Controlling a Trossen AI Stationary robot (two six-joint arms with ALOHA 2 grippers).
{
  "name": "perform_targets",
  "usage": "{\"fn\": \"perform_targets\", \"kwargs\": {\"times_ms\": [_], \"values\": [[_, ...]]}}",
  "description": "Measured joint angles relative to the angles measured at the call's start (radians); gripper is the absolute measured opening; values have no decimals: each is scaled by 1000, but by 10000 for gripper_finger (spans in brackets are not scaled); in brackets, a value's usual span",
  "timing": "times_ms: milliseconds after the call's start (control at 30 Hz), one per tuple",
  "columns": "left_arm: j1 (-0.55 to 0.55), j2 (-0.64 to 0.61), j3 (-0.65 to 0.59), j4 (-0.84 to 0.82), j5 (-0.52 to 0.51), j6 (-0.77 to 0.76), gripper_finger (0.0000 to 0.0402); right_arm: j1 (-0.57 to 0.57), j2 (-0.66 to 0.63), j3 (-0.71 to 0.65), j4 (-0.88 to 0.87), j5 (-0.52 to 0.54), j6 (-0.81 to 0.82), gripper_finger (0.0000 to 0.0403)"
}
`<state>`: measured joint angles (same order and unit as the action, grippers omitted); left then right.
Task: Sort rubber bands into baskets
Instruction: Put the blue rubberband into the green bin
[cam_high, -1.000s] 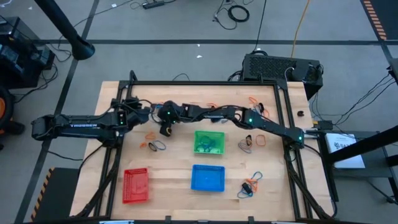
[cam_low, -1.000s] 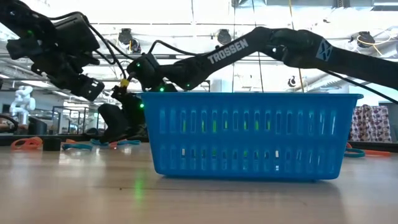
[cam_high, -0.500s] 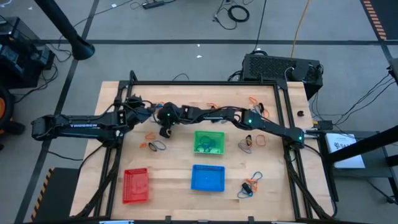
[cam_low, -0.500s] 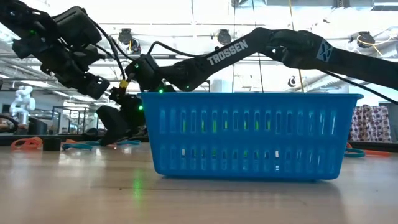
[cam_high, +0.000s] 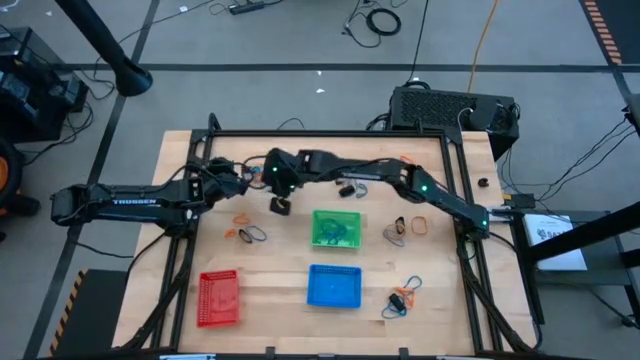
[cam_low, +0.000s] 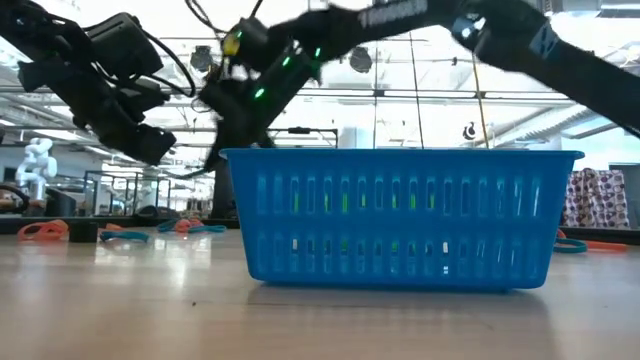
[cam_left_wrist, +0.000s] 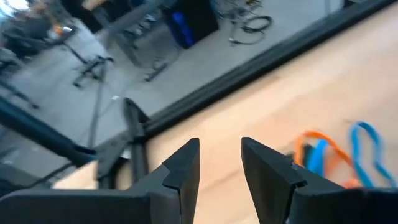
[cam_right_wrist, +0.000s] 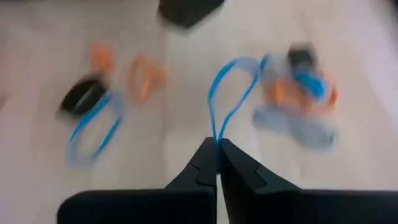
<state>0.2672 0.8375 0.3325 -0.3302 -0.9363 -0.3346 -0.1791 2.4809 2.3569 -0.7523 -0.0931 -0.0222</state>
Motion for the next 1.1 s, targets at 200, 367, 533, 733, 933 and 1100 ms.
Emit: {"fn": "perform_targets", "kwargs": {"times_ms": [200,367,533,733,933,1100], "values": [[-2,0,0,35,199,1,127,39,-151,-1,-438,-177,41,0],[-24,1,0,110,332,9,127,145,-206,-2,-690,-171,68,0],[-86,34,0,197,424,73,127,269,-246,-1,-747,-110,163,0],[-163,104,0,343,499,161,127,357,-244,-2,-780,117,240,0],[-180,157,0,423,515,194,127,365,-245,-1,-782,297,271,0],[-180,179,0,422,515,213,127,348,-245,-1,-795,299,250,0]]}}
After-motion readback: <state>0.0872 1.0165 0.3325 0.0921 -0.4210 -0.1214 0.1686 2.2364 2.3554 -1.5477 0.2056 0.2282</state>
